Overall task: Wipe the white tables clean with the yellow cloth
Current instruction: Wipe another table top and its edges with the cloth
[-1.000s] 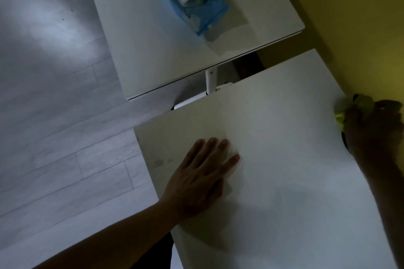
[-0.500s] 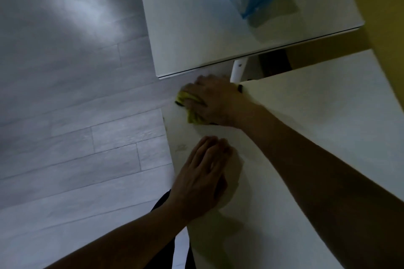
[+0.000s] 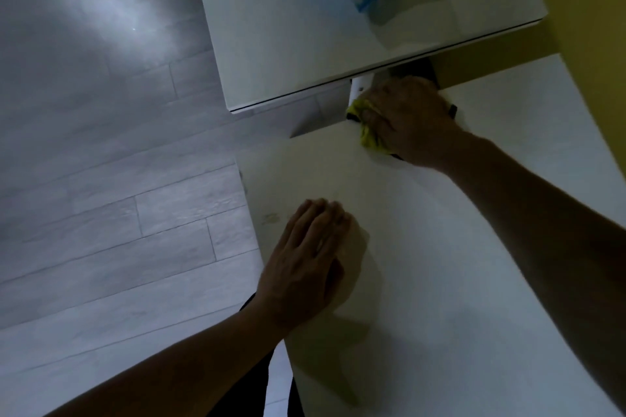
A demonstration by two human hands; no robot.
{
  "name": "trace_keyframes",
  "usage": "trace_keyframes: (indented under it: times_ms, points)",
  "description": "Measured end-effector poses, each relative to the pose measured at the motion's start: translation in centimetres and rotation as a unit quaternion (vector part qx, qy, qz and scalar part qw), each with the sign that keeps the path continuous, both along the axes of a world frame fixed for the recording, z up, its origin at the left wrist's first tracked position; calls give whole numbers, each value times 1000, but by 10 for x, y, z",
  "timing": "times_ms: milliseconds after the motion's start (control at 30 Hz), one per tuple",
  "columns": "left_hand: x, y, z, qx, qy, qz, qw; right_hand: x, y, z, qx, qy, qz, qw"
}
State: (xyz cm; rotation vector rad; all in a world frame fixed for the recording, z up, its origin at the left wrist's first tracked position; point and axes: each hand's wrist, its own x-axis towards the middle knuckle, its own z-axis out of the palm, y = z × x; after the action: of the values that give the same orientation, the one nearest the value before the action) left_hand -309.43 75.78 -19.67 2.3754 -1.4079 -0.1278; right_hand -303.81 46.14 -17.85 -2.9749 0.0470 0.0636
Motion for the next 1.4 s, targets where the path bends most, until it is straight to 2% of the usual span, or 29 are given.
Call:
trace_keyframes:
  times_ms: [133,233,333,433,533,667,733,833,900,1033,1100,1233,1300,1400]
  points:
    - [0,1,1,13,4,2,1000,20,67,5,21,10,109,994]
    - [1,1,2,13,-3,-4,1000,27,96,4,82,-7,76,994]
    - [4,1,1,15,-5,-9,1000,25,76,3,46,9,63,997]
    - [4,0,1,25,-6,-6,1000,12,11,0,-25,25,-4,999]
    - [2,-2,-1,20,-3,1,1000,-13,-46,-1,-25,-14,-114,993]
    - [-1,-1,0,25,4,17,1000,-16,-41,-2,-27,-21,-158,987]
    - [-1,0,0,27,2,16,1000,-9,-11,0,5,-11,-126,992]
    - [0,0,1,40,5,15,999,6,50,1,39,6,-23,999]
    - [0,0,2,51,13,11,999,13,76,1,55,-11,-10,998]
    - [3,0,2,49,2,2,999,5,45,0,60,-18,1,998]
    - [2,1,0,37,-5,-2,999,-9,0,0,57,-37,-46,997]
    - [2,1,-4,12,0,-7,1000,-45,-89,-2,14,-56,-224,973]
    - [3,0,-5,16,-7,-10,1000,-46,-102,-3,-1,-58,-265,962]
    - [10,-14,-1,31,-26,-10,999,-36,-73,-1,-1,-54,-287,956]
